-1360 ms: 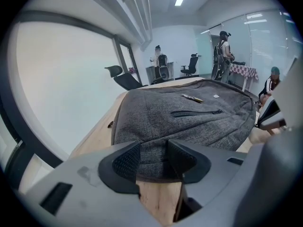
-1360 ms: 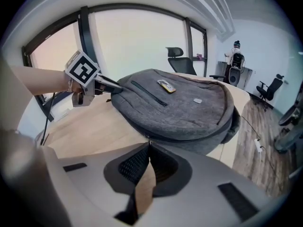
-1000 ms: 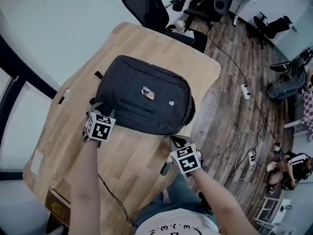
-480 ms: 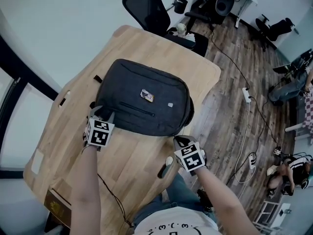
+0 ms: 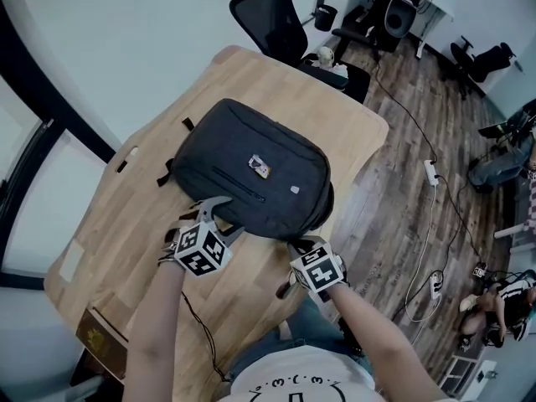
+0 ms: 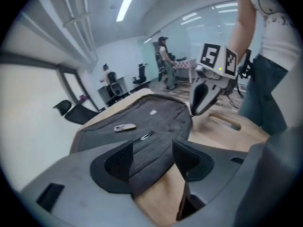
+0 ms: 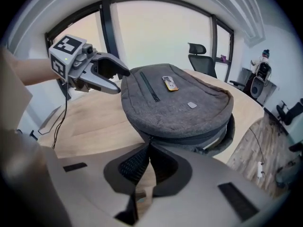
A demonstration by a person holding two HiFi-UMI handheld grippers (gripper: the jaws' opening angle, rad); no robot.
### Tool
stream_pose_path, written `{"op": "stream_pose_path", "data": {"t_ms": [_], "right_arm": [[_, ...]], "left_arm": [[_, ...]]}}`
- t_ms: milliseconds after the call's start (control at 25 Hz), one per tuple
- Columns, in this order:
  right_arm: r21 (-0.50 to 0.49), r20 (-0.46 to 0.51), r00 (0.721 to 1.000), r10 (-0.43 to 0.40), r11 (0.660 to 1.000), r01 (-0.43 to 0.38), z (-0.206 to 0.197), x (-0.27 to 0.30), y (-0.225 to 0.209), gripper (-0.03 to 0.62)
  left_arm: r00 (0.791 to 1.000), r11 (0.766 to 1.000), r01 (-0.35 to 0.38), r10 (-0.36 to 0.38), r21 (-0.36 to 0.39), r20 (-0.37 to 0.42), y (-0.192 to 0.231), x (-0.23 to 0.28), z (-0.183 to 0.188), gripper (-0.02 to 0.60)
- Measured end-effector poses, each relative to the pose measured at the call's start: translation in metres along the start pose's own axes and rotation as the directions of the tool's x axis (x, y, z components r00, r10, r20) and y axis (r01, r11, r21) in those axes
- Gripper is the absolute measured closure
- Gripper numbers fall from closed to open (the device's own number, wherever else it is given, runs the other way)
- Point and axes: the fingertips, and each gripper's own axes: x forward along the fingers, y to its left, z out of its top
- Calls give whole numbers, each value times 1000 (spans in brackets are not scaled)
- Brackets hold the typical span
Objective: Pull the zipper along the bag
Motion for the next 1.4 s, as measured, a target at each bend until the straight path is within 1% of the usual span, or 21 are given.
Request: {"op": "stream_pose_path", "data": {"t_ms": [80, 160, 280, 360, 440, 480, 520, 600, 640, 680, 760, 880, 1000, 1120, 1280, 1400], "right_arm": [[5, 19, 1000, -23, 1000, 23, 0, 5, 1, 534], [22, 42, 999, -25, 999, 25, 0, 8, 1, 534], [5, 50, 998, -37, 999, 37, 0, 14, 2, 533], [-6, 42, 997, -62, 998, 62, 0, 19, 2, 520], [8, 33, 996, -88, 996, 88, 0, 22, 1, 511], [19, 30, 995, -99, 995, 98, 0, 22, 0, 510], [32, 28, 994, -103, 994, 102, 0, 23, 0, 523], [58, 22, 996, -90, 994, 88, -1, 24, 1, 534], [72, 22, 997, -75, 995, 74, -1, 24, 1, 535], [82, 23, 998, -61, 995, 59, -1, 23, 1, 536], [79, 13, 999, -41, 996, 40, -1, 22, 1, 537], [8, -24, 999, -42, 999, 42, -3, 18, 0, 537], [-79, -49, 998, -35, 996, 31, -4, 8, -1, 536], [-151, -73, 997, -18, 988, 7, -4, 0, -1, 534], [-163, -134, 991, -12, 987, -11, -14, -13, -14, 534], [-203, -153, 988, -12, 979, -19, -17, -27, -29, 534]], "left_arm": [[999, 995, 54, -53, 86, -8, -24, 9, 8, 342], [996, 986, 93, -91, 141, -21, -41, 20, 12, 342], [990, 969, 137, -131, 206, -43, -61, 37, 18, 344], [985, 956, 171, -159, 240, -67, -71, 46, 18, 344], [979, 943, 201, -183, 264, -93, -79, 54, 16, 344], [976, 938, 213, -192, 271, -105, -82, 58, 14, 344], [974, 935, 219, -195, 278, -113, -85, 61, 12, 345], [979, 935, 197, -170, 293, -117, -85, 65, 11, 357], [983, 938, 175, -147, 299, -113, -83, 67, 11, 386], [985, 940, 157, -130, 301, -109, -81, 68, 11, 430], [986, 944, 153, -126, 293, -111, -79, 69, 11, 457], [981, 947, 178, -151, 266, -119, -78, 69, 10, 476], [979, 950, 193, -168, 247, -119, -79, 67, 11, 480], [978, 948, 200, -178, 246, -109, -82, 63, 10, 483], [978, 943, 201, -179, 265, -105, -84, 54, 3, 488], [977, 939, 206, -183, 276, -105, -85, 44, -5, 489]]}}
